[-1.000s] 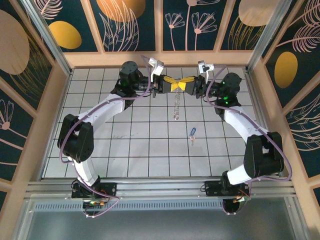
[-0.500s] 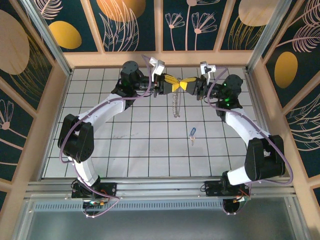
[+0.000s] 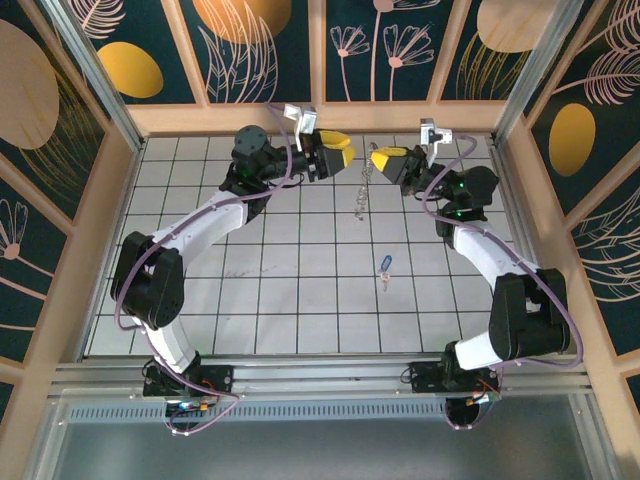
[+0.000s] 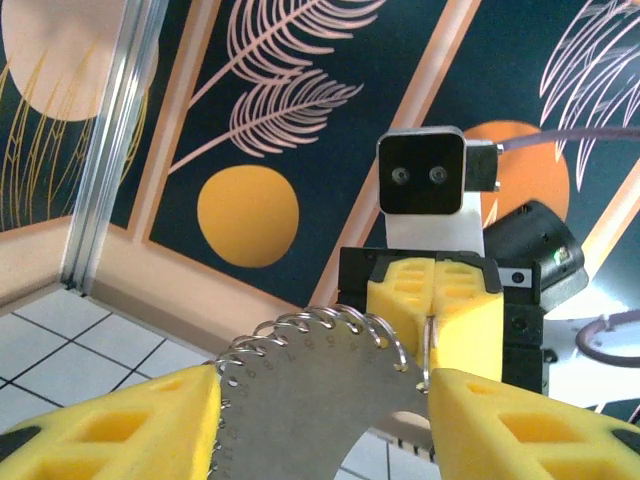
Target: Put the keys on the keyring
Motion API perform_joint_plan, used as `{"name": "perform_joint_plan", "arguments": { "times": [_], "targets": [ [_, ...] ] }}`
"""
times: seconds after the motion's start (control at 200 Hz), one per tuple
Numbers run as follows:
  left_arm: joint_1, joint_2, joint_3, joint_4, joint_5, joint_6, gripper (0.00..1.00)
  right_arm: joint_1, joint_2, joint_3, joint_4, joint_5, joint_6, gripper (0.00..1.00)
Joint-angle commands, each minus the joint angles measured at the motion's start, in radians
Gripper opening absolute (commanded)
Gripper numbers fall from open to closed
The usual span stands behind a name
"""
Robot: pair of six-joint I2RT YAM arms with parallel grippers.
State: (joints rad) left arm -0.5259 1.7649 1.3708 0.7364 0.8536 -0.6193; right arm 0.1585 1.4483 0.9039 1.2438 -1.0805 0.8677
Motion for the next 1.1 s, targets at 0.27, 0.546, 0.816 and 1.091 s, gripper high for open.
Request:
{"name": "perform_joint_plan", "arguments": {
  "times": [0.27,0.546,0.816,1.091],
  "targets": [
    [-0.001,-0.008,-0.046,0.278,0.011,-0.218,0.48,0.0,0.083,0.011,0.361,0.095,0.226,0.0],
    [-0.009,0.034,-0.019,0.346,0.042,-0.284,0.42,0.025,0.122,0.033,0.415,0.097,0.267,0.0],
    [-0.025,0.067,0.001,0.353,0.061,-0.298,0.39,0.042,0.133,0.04,0.41,0.076,0.26,0.0],
    [-0.036,0.074,0.013,0.342,0.072,-0.29,0.41,0.043,0.135,0.035,0.399,0.061,0.253,0.0]
  ]
}}
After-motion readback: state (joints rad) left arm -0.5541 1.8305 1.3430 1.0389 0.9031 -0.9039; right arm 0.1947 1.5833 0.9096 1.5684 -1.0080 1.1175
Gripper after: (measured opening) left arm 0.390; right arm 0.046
